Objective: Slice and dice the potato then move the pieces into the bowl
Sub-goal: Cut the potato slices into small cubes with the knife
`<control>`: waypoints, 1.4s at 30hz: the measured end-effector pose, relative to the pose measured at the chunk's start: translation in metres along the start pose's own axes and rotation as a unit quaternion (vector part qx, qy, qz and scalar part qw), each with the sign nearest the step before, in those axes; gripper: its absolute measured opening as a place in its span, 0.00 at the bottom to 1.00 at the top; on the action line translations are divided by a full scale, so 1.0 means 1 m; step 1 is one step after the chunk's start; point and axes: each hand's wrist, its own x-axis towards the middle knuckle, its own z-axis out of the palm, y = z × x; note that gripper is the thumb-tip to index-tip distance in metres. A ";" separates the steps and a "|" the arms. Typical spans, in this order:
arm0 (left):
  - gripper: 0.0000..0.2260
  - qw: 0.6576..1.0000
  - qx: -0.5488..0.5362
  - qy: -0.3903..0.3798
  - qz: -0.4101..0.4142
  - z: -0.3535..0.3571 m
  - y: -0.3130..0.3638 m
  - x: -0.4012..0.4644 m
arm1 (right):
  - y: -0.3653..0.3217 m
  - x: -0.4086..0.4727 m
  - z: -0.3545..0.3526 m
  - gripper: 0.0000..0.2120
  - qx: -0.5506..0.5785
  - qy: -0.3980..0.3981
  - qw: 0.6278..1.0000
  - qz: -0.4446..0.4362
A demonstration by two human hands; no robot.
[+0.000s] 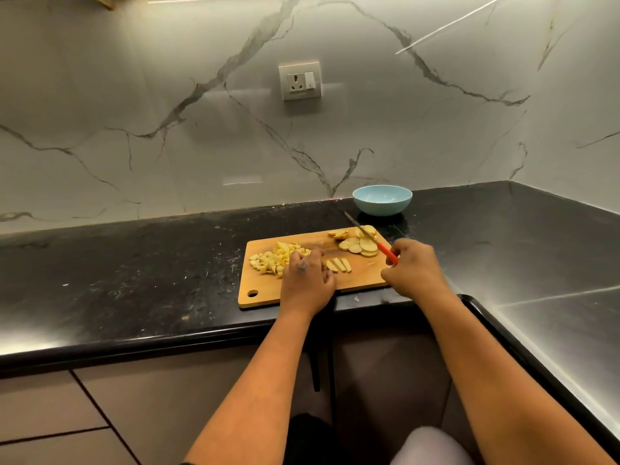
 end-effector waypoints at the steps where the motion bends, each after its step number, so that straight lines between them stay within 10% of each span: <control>1: 0.18 1.000 0.003 -0.003 0.002 0.000 0.000 0.000 | -0.002 0.005 0.000 0.10 0.034 -0.005 0.999 -0.002; 24: 0.13 0.999 -0.017 0.045 0.020 0.010 -0.004 0.013 | -0.001 0.040 0.064 0.08 -0.037 0.008 0.999 -0.038; 42: 0.31 0.996 0.009 -0.073 -0.055 0.018 0.021 0.025 | 0.004 0.039 0.064 0.15 0.103 0.076 0.990 -0.058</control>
